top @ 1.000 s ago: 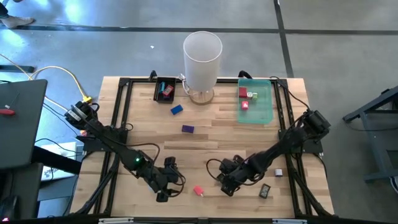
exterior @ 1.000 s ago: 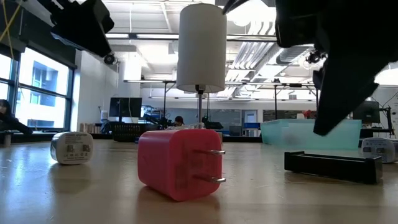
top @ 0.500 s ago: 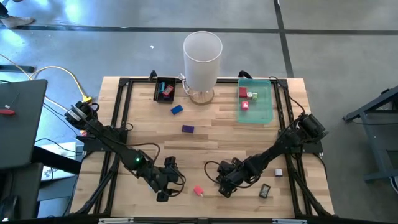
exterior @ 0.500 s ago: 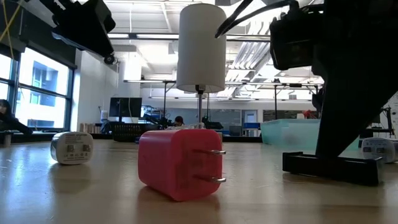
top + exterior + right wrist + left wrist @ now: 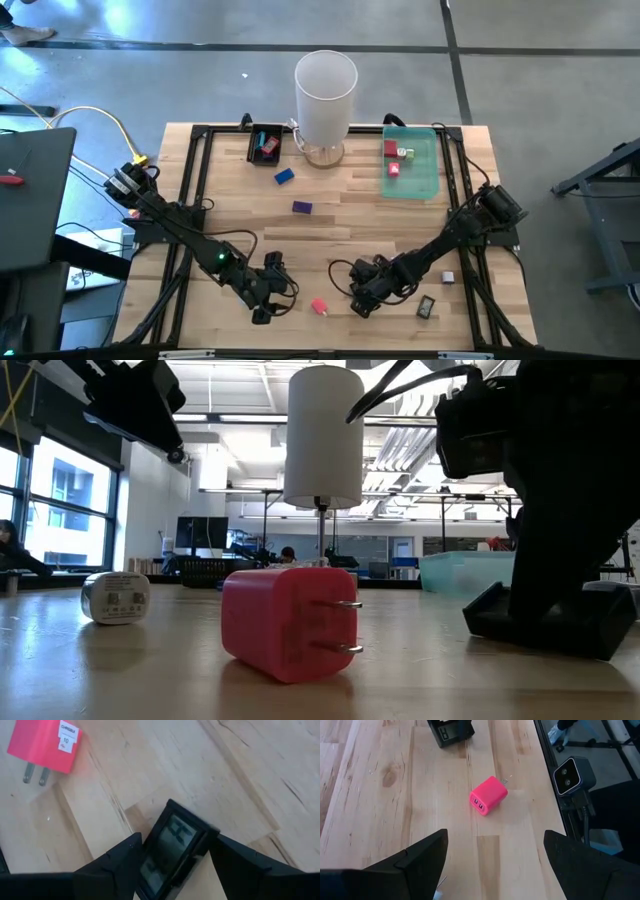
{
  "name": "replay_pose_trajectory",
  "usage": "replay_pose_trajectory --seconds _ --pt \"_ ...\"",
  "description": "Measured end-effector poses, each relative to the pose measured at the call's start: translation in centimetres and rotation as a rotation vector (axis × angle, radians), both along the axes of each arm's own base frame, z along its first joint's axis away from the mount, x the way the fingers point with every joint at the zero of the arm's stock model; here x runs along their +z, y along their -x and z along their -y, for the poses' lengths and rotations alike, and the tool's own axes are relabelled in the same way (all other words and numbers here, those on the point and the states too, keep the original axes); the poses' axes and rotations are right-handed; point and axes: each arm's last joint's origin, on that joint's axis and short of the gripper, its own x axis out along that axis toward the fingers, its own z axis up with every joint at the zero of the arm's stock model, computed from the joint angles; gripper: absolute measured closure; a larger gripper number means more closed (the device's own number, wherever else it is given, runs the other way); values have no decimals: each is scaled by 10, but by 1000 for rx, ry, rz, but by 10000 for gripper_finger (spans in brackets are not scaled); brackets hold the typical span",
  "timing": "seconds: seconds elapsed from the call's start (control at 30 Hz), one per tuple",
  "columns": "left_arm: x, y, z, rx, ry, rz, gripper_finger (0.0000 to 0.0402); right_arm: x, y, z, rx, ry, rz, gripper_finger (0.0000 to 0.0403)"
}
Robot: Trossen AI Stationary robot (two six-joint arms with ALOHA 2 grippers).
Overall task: Pick & Place Office items
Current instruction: Put the left black digital clock into the black bin
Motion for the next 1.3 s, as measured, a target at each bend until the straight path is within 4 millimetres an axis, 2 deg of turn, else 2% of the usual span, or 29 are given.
replay_pose_trajectory --seconds 0.5,1.0,1.3 --pt "0 0 0 0 0 0 83 -7 1 -1 -26 5 -20 186" --pt "0 0 0 0 0 0 83 -9 3 1 -54 11 -46 241" --pt "0 0 0 0 0 0 83 -9 2 3 -106 -11 -47 253"
